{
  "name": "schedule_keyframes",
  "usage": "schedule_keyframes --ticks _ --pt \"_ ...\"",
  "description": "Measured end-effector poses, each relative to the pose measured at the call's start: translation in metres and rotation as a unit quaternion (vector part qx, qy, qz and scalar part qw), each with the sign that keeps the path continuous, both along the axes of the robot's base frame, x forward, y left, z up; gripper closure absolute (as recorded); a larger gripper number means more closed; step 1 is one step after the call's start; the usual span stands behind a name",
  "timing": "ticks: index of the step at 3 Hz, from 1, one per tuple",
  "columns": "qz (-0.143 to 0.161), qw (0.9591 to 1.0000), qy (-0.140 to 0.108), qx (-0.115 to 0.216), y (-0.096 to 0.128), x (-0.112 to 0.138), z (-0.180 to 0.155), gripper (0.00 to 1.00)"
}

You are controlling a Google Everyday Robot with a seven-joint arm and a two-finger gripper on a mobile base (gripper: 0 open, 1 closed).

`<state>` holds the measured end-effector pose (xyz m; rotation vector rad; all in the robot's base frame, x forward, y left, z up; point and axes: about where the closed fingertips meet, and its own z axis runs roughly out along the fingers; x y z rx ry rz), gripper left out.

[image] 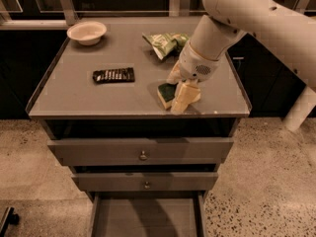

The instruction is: Place sponge into bottom drawer

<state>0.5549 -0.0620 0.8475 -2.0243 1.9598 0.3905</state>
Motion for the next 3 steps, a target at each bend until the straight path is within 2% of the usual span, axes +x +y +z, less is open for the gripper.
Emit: schedule_keyframes --ticks 2,3 --pt "0.0 1.0 0.0 0.0 0.0 0.0 0.0 0.87" --pt "0.0 1.0 0.0 0.0 0.0 0.0 0.0 1.0"
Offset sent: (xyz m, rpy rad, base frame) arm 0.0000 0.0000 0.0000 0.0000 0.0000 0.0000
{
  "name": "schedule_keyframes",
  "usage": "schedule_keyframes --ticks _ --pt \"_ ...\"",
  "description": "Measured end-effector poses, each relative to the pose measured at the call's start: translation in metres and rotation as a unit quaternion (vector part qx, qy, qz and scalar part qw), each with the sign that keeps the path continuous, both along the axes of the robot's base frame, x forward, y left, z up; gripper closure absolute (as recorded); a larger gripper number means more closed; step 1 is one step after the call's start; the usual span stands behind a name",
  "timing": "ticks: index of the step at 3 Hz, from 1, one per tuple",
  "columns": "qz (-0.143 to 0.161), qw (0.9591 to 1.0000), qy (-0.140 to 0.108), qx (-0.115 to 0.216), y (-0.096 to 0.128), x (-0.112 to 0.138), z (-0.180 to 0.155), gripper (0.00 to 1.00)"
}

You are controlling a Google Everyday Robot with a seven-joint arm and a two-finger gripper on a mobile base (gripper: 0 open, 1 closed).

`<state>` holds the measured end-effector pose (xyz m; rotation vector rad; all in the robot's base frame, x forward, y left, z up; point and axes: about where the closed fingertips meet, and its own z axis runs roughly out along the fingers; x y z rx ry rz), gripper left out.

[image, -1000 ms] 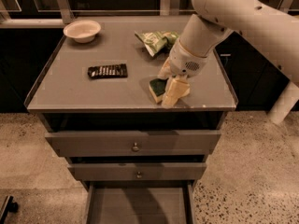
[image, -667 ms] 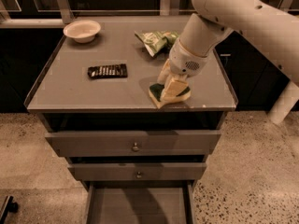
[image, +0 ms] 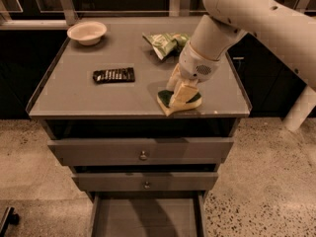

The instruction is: Place sponge into bottom drawer

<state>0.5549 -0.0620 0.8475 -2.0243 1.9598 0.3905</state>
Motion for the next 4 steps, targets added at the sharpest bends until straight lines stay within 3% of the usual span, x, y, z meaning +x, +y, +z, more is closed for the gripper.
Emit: schedule_keyframes --ticks 1,2,3,4 --pt "0.0 1.0 0.0 0.0 0.0 0.0 0.0 1.0" --pt "0.016 0.9996 -0.019 0.008 0.006 -0.008 0.024 1.0" --pt "0.009 0.9979 -0.044 0.047 0.01 -0.049 0.056 1.0" --pt "-0.033 0.9935 -0.053 0.095 0.001 -0.113 0.066 1.0"
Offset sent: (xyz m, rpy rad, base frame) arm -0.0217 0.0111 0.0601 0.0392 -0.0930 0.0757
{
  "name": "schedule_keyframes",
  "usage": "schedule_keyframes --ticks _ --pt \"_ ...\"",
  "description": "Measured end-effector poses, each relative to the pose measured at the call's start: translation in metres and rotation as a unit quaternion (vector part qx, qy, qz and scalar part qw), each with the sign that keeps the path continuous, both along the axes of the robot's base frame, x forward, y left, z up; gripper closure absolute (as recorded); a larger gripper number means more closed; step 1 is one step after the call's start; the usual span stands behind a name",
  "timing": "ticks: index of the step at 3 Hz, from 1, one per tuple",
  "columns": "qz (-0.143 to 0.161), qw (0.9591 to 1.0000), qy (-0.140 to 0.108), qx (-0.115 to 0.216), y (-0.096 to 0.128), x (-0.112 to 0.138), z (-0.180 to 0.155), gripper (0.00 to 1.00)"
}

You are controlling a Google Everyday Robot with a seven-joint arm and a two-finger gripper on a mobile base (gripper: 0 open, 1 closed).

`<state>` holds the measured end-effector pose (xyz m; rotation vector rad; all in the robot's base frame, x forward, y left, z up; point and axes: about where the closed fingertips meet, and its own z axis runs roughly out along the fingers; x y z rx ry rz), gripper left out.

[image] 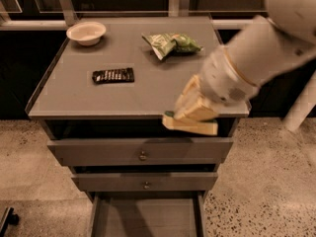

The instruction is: Place sponge into bottom drawer

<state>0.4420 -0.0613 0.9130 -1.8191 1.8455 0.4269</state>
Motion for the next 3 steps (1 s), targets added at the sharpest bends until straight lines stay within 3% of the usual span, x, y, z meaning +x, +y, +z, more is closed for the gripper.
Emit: schedule_keyframes --ticks 1,2,3 --pt "-0.049 0.9979 0.015 0.039 -0.02 -0.058 -0.013 1.0" --pt "-0.093 0.9931 0.05 0.051 -0.044 -0.082 -0.057 1.0" --pt "-0.093 0.9931 0.05 0.051 -0.044 -0.082 -0.057 1.0"
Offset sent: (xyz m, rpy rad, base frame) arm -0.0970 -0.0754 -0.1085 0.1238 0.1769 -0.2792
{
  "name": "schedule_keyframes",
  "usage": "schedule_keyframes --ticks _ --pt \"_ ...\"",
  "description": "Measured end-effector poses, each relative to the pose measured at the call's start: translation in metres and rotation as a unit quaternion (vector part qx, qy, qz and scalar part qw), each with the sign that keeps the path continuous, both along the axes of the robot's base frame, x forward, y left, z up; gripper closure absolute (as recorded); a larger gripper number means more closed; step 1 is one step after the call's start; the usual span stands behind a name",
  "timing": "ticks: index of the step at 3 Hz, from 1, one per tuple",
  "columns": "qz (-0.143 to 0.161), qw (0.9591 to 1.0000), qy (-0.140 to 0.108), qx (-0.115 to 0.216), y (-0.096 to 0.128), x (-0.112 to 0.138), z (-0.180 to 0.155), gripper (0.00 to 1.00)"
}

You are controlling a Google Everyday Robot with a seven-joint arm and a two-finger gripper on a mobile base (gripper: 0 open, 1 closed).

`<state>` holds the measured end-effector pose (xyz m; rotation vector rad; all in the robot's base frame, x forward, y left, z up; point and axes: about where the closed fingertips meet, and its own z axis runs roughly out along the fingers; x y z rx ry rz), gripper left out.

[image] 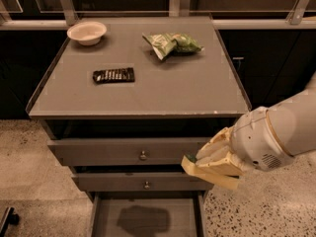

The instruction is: Place sponge into bottom drawer

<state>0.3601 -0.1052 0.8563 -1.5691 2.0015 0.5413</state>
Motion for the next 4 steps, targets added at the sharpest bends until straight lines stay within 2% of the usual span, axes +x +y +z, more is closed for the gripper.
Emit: schedule_keyframes --ticks 1,2,3,4 --pt "-0.023 0.9985 0.049 0.013 -0.006 -0.008 -0.053 1.0" --pt "-0.06 0.9895 0.119 0.055 -0.009 -0.023 -0.156 1.0" --pt "-0.077 0.9807 0.156 0.089 0.002 -0.018 -0.238 1.0" --pt "-0.082 0.9761 0.173 0.102 0.005 -0.019 -0.258 1.0"
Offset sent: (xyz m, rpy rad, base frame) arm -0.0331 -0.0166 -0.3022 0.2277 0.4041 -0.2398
